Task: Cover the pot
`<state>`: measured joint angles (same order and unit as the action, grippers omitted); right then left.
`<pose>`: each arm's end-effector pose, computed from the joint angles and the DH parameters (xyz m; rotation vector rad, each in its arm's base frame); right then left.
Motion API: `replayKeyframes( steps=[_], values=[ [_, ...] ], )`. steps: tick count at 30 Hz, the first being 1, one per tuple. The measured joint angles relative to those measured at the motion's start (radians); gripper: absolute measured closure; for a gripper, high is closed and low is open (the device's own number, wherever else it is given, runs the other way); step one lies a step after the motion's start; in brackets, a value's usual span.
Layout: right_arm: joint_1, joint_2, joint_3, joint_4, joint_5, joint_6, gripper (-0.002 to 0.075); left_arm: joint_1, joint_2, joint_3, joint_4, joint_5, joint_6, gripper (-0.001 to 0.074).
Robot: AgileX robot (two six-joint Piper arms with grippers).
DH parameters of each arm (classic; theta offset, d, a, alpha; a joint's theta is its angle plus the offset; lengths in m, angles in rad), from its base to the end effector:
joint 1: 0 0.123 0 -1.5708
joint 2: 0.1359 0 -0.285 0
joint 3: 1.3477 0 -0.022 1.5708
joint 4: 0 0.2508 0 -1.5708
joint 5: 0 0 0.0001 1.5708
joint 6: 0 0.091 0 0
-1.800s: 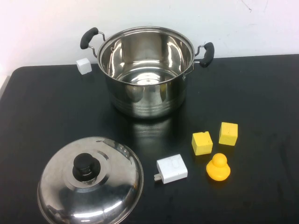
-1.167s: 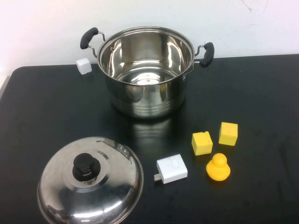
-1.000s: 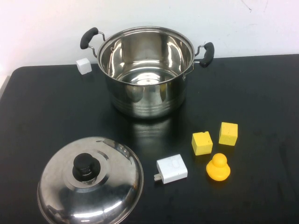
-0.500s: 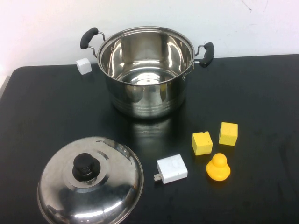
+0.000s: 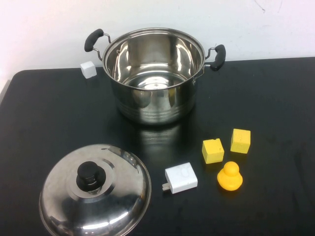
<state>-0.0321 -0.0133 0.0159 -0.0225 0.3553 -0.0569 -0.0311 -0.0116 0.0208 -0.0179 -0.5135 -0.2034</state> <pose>0.0528 -0.0024 0.1765 -0.0368 1.8419 -0.0843 0.0411 -0.0005 0.2505 -0.1001 0.9766 -0.2254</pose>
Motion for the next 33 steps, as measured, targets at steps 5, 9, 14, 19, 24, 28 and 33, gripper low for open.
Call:
replayKeyframes(
  steps=[5,9,14,19,24,28,33],
  values=[
    [0.0,0.0,0.0,0.0,0.0,0.0,0.0728,0.0,-0.004,0.0,-0.011,-0.173,-0.011,0.0736],
    [0.0,0.0,0.0,0.0,0.0,0.0,0.0728,0.0,-0.004,-0.009,-0.019,-0.112,-0.011,0.0736],
    [0.0,0.0,0.0,0.0,0.0,0.0,0.0728,0.0,0.033,-0.186,-0.022,0.204,-0.002,0.0736],
    [0.0,0.0,0.0,0.0,0.0,0.0,0.0728,0.0,0.212,-0.348,-0.022,0.277,-0.04,0.0736],
    [0.0,0.0,0.0,0.0,0.0,0.0,0.0728,0.0,0.427,-0.372,0.008,0.258,-0.158,0.0736],
    [0.0,0.0,0.0,0.0,0.0,0.0,0.0728,0.0,0.63,-0.372,0.138,0.219,-0.208,0.0736],
    [0.0,0.0,0.0,0.0,0.0,0.0,0.0728,0.0,0.879,-0.372,0.35,0.038,-0.343,0.0724]
  ],
)
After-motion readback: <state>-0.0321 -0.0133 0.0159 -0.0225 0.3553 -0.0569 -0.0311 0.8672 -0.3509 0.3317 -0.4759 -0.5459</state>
